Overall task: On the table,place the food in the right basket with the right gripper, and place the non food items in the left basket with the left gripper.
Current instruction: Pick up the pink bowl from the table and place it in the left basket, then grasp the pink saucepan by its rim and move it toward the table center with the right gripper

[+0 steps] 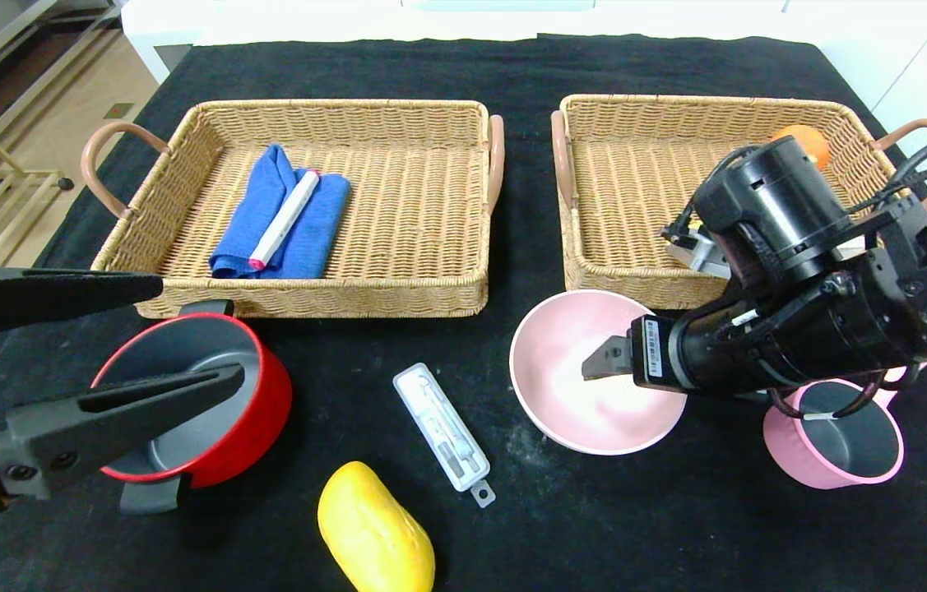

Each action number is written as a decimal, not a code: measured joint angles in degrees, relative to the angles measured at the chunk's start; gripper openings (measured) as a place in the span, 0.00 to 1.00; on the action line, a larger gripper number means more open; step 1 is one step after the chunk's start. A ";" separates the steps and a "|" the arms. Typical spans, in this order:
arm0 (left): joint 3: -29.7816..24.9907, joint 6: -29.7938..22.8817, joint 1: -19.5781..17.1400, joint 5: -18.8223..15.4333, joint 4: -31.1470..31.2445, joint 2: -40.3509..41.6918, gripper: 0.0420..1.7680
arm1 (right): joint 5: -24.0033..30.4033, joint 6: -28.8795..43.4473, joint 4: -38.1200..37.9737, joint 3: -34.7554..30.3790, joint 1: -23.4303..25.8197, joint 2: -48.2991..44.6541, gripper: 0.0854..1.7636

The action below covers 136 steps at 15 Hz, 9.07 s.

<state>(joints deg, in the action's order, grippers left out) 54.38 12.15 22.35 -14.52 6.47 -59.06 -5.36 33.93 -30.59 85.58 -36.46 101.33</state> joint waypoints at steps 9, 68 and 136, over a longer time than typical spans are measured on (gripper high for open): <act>-0.09 0.00 -0.02 0.11 -0.15 -0.04 0.97 | 0.05 0.00 0.00 0.04 -0.17 1.43 0.96; -0.50 0.09 0.41 -0.17 0.16 -0.55 0.97 | 5.12 -3.95 19.59 27.56 -7.66 13.01 0.09; -0.85 0.16 0.44 -0.17 0.09 -0.24 0.97 | -3.69 -27.01 -2.05 -7.72 5.71 -25.39 0.96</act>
<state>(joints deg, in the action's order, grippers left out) 53.53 12.31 22.78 -14.69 6.56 -59.31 -9.06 6.91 -32.63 77.86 -30.76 75.94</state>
